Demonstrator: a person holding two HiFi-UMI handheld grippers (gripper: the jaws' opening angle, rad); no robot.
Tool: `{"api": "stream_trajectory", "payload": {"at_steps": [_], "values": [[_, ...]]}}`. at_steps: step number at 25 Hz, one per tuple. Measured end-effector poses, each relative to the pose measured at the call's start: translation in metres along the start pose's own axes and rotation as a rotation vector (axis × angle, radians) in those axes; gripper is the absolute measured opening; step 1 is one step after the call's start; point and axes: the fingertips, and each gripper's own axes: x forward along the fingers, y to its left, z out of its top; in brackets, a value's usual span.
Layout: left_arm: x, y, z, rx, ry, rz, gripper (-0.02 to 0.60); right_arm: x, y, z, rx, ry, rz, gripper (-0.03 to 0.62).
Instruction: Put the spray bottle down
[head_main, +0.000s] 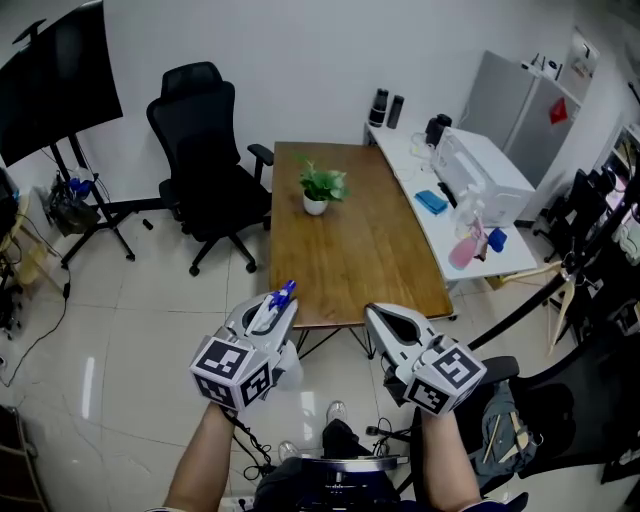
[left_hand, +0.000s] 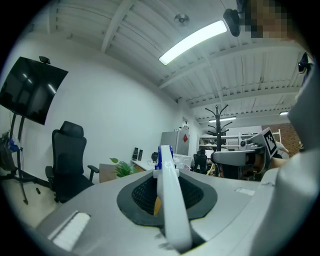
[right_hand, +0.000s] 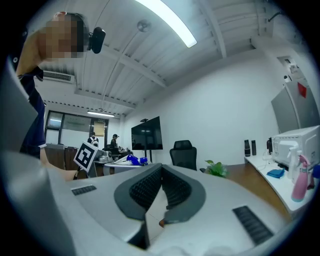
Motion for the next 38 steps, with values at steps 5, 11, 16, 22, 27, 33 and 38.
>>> {"api": "stream_trajectory", "payload": {"at_steps": [5, 11, 16, 22, 27, 33, 38], "values": [[0.034, 0.022, 0.002, 0.014, -0.002, 0.024, 0.078, 0.033, -0.037, -0.004, 0.014, -0.023, 0.034, 0.009], [0.091, 0.057, 0.015, 0.026, -0.011, 0.090, 0.078, 0.078, -0.098, 0.004, 0.018, -0.047, 0.100, 0.009], [0.147, 0.076, 0.035, 0.043, -0.051, 0.132, 0.078, 0.100, -0.155, 0.013, 0.018, -0.051, 0.143, 0.009], [0.199, 0.096, 0.043, 0.086, -0.046, 0.153, 0.078, 0.127, -0.197, 0.009, 0.033, -0.038, 0.176, 0.009], [0.239, 0.111, 0.036, 0.128, -0.032, 0.127, 0.078, 0.150, -0.219, -0.003, 0.052, -0.016, 0.164, 0.009], [0.275, 0.129, 0.020, 0.167, -0.023, 0.056, 0.078, 0.174, -0.234, -0.012, 0.050, 0.007, 0.118, 0.009], [0.297, 0.147, 0.007, 0.181, -0.013, 0.050, 0.078, 0.187, -0.244, -0.017, 0.055, 0.024, 0.082, 0.009]]}}
